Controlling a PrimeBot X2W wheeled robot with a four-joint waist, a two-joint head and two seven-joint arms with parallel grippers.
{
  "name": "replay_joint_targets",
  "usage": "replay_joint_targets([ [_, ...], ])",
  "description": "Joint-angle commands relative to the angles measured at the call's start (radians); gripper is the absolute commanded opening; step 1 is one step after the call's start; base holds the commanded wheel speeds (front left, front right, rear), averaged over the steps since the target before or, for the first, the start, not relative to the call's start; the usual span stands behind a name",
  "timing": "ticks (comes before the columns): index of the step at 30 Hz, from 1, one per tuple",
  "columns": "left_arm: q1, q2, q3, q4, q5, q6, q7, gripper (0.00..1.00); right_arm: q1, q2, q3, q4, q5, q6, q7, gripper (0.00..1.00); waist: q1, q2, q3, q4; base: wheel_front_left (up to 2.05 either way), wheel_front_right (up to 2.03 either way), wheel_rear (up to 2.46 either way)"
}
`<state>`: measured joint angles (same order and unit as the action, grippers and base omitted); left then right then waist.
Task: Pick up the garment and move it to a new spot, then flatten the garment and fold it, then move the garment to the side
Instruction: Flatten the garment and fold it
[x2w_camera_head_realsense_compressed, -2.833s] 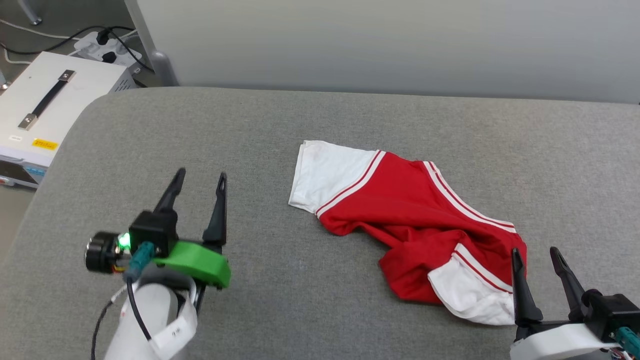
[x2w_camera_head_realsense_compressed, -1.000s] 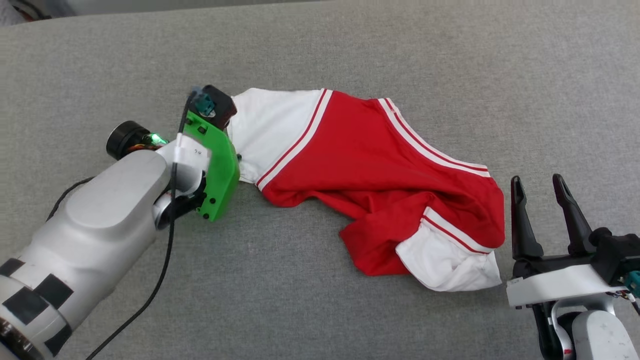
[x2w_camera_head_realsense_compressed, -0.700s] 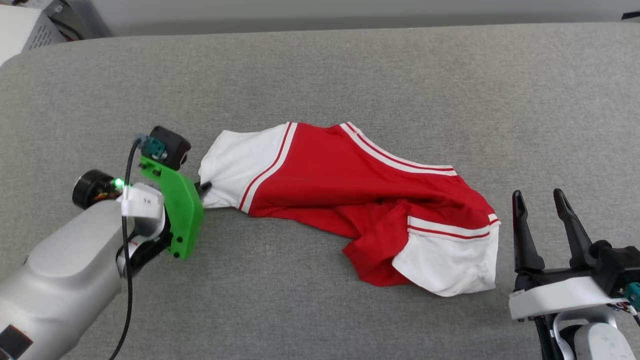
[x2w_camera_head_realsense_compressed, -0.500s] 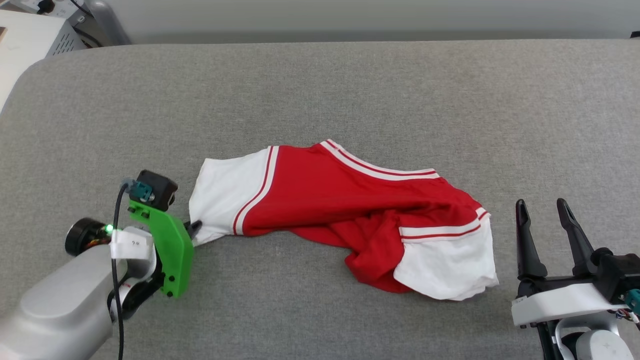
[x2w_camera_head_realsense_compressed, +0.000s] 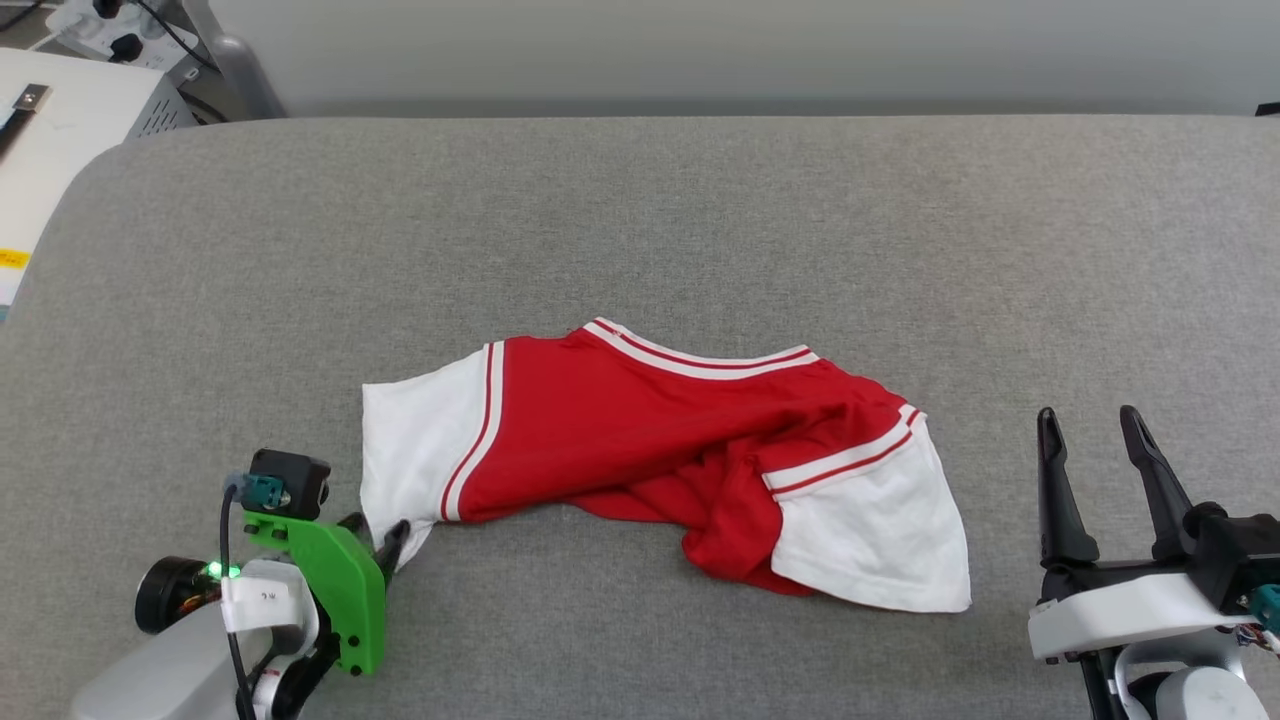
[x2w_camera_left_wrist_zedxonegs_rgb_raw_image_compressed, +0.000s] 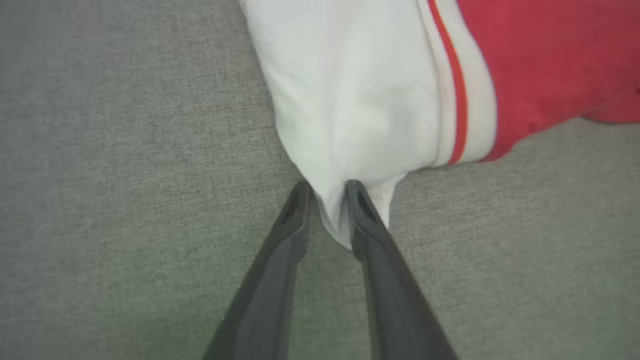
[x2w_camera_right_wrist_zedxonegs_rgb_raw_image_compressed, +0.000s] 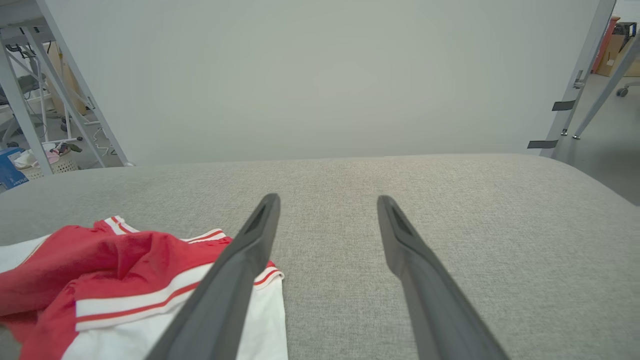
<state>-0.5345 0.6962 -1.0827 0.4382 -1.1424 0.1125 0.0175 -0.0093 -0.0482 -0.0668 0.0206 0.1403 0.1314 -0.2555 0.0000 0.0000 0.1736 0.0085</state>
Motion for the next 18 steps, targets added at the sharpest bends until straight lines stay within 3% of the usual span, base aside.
replay_joint_targets([
  [1, 0.023, -0.015, 0.007, 0.010, 0.023, 0.021, -0.043, 1.00, 0.005, -0.002, -0.004, -0.003, -0.020, -0.001, -0.006, 1.00, 0.0000, 0.0000, -0.019, 0.009, 0.00, 0.00, 0.00],
  [6, 0.039, -0.048, 0.042, 0.014, 0.073, 0.092, -0.212, 1.00, -0.034, -0.018, -0.032, -0.029, -0.059, -0.001, -0.006, 1.00, 0.0000, 0.0000, -0.048, 0.025, 0.00, 0.00, 0.00],
  [10, 0.058, -0.071, 0.090, -0.019, 0.122, 0.153, -0.271, 1.00, -0.085, -0.077, -0.043, -0.051, -0.059, -0.001, -0.006, 1.00, 0.0000, 0.0000, -0.063, 0.040, 0.00, 0.00, 0.00],
  [16, 0.137, -0.113, 0.288, -0.149, 0.298, 0.225, -0.279, 1.00, -0.160, -0.221, 0.024, -0.003, -0.014, -0.001, -0.006, 1.00, 0.0000, 0.0000, -0.074, 0.060, 0.00, 0.00, 0.00],
  [18, 0.188, -0.138, 0.369, -0.200, 0.379, 0.241, -0.279, 1.00, -0.195, -0.299, 0.084, 0.047, 0.032, -0.001, 0.016, 1.00, 0.0000, 0.0000, -0.074, 0.067, 0.00, 0.00, 0.00],
])
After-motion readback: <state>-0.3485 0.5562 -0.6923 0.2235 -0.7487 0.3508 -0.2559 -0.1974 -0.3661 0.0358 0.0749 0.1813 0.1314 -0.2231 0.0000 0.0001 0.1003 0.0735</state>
